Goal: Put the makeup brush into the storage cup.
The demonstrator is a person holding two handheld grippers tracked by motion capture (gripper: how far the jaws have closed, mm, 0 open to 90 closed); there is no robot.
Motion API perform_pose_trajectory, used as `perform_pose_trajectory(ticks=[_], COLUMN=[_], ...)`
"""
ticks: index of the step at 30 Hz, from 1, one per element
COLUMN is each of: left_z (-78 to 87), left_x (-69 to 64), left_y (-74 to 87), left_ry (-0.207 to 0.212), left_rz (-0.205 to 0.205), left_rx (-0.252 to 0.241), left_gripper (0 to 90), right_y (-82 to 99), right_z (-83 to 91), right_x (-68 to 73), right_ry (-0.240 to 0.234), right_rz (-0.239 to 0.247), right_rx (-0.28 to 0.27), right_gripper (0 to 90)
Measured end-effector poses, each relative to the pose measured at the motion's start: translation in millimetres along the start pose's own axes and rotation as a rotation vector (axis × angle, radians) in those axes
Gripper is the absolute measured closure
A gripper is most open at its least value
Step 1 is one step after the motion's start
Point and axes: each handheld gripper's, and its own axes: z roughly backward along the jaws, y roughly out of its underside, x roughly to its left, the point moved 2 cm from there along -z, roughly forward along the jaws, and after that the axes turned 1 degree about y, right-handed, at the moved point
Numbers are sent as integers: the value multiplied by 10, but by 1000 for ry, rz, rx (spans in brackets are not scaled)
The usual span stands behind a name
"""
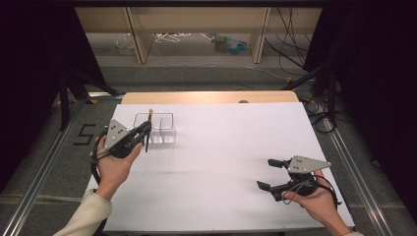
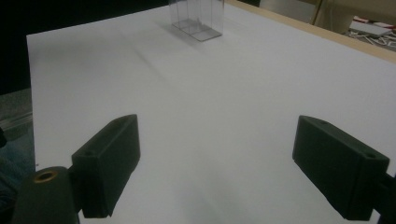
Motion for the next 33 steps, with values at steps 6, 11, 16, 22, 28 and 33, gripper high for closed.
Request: perform_pose_trajectory(ticks=[6,11,16,22,28,33], left_z=[-14,-36,-56,-79,-106,-124], left_x=[0,5,17,28,32,40], left_y=[-19,-34,-47,-58,-68,-73], left_ry=[-4,-6,-11,-13,-17,-15], left_rz=[9,7,8,2,11,8], left_rx=[-6,-9,-13,-18,-22,-19], left_gripper=[833,834,834,834,834,834], right_y=[0,1,1,1,0,0], right_z=[1,3,3,4,5,6], right_x=[0,-1,-1,-2,-1,-2], right_ry=[0,-1,-1,-1,0,0], right_rz=[0,1,1,0,1,1], right_rx=[0,0,-1,0,-2,-2], right_gripper=[158,159,158,158,158,158])
